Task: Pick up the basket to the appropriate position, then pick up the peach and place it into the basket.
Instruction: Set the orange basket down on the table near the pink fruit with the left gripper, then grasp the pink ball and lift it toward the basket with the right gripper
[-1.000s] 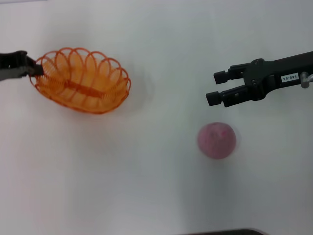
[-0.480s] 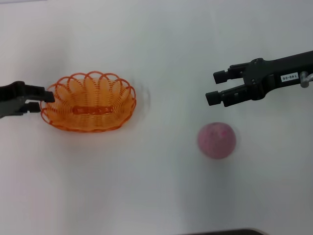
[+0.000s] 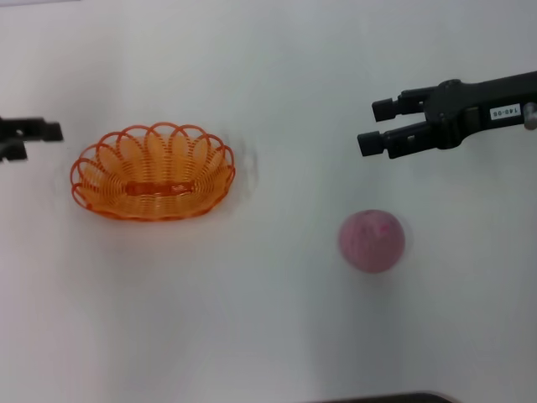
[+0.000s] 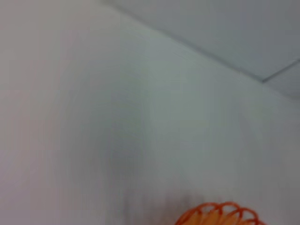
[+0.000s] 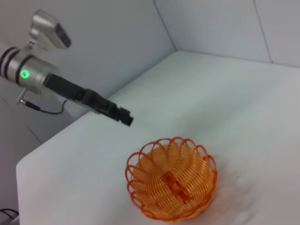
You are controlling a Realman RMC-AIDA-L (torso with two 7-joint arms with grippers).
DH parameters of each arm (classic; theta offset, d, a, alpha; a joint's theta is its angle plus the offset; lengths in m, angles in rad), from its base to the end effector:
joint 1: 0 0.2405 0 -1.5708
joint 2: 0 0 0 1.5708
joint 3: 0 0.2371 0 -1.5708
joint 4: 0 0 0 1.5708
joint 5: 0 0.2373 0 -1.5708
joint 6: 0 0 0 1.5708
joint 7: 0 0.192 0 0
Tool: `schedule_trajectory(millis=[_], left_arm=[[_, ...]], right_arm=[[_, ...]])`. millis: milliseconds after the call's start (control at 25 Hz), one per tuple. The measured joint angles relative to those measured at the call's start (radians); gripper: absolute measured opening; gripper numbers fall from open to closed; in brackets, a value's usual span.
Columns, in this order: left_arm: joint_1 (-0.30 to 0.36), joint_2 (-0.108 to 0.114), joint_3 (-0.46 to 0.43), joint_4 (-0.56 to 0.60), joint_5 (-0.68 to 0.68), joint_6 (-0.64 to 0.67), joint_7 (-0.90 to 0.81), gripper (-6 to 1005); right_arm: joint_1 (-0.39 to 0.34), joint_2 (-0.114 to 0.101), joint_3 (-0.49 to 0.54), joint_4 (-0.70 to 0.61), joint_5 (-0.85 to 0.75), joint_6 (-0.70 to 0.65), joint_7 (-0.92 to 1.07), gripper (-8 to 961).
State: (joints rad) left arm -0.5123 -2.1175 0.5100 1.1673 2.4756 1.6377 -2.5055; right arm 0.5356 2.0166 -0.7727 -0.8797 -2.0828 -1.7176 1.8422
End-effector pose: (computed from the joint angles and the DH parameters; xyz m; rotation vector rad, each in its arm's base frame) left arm -0.2915 0.3649 0.0599 -2.0819 -1.7648 -0.3479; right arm 0.2305 0.3573 0.0114 -2.8304 0.9624 0.5166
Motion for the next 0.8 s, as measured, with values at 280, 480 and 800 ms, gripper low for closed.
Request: schedule_trajectory(millis=[280, 480, 800], left_arm=[[0.012, 0.048, -0.190, -0.078, -0.208, 0.261, 0.415, 799], [0.023, 0.044, -0.204, -0.090, -0.229, 0.375, 0.582, 795], [0.025, 0.033, -0.194, -0.113, -0.232, 0.368, 0.604, 795]], right_arm=[[0.092, -0.059, -0.035, -0.009, -0.144, -0.073, 0.172, 924], [0.169, -0.059, -0.090, -0.056, -0.312, -0.141, 0.234, 923], [0.239, 0.038, -0.192, -0.057, -0.533, -0.112, 0.266, 921]])
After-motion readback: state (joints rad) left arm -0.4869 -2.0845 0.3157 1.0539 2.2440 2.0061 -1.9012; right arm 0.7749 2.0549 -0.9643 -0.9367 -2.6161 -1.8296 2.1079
